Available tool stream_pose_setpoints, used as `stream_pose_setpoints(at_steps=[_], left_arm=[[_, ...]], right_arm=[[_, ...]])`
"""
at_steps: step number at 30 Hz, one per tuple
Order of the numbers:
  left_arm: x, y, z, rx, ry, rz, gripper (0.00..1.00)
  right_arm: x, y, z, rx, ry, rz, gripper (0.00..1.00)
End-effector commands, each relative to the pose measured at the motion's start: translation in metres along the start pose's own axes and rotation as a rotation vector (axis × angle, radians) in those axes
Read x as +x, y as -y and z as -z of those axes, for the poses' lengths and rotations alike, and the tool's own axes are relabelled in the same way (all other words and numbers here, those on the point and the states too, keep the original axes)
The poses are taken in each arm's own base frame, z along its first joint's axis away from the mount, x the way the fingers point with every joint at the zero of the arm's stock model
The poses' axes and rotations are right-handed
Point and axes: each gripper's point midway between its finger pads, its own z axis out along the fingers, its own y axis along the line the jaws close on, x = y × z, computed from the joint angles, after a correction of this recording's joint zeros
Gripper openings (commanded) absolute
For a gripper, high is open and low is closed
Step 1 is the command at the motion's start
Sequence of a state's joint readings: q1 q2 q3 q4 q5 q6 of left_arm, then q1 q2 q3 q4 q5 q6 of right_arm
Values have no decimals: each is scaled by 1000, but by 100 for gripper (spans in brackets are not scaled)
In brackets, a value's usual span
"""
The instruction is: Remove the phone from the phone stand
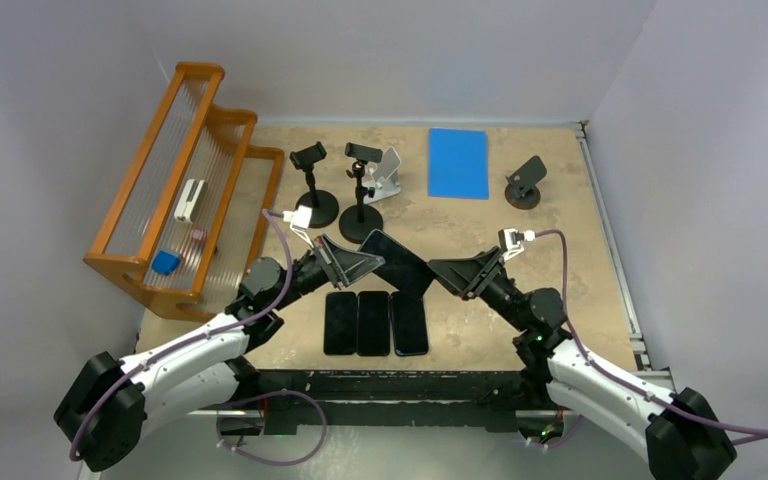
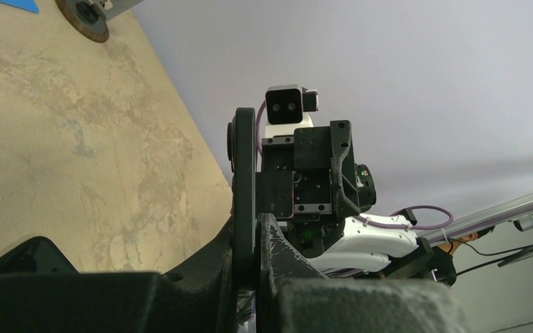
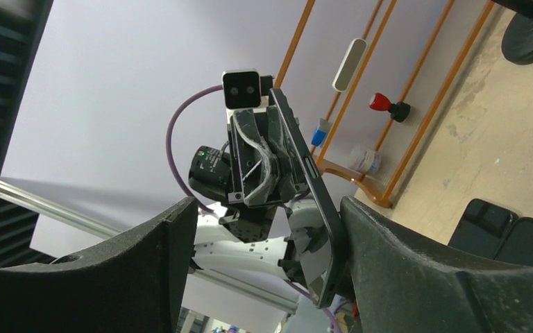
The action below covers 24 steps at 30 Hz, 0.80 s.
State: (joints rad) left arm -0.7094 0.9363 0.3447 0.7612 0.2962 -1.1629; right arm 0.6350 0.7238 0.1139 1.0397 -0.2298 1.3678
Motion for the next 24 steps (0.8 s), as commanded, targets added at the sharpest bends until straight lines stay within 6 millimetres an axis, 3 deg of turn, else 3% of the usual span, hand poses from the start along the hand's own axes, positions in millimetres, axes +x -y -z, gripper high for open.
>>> stream_pose_setpoints(at_steps=[1, 9, 13, 18, 24], left_arm=[[-4, 26, 6, 92, 12, -35, 0], [1, 30, 21, 86, -12, -73, 0], [7, 32, 31, 79, -40, -102, 0], [20, 47, 42, 118, -147, -192, 0], [36, 70, 54, 171, -341, -332, 0]], right_arm=[[-6, -25, -7, -63, 10, 69, 78], [-4, -8, -6, 30, -10, 117, 78], [-8, -15, -7, 33, -1, 181, 77], [-14, -34, -25, 49, -56, 378, 77], [14, -46, -32, -63, -266, 506, 75]])
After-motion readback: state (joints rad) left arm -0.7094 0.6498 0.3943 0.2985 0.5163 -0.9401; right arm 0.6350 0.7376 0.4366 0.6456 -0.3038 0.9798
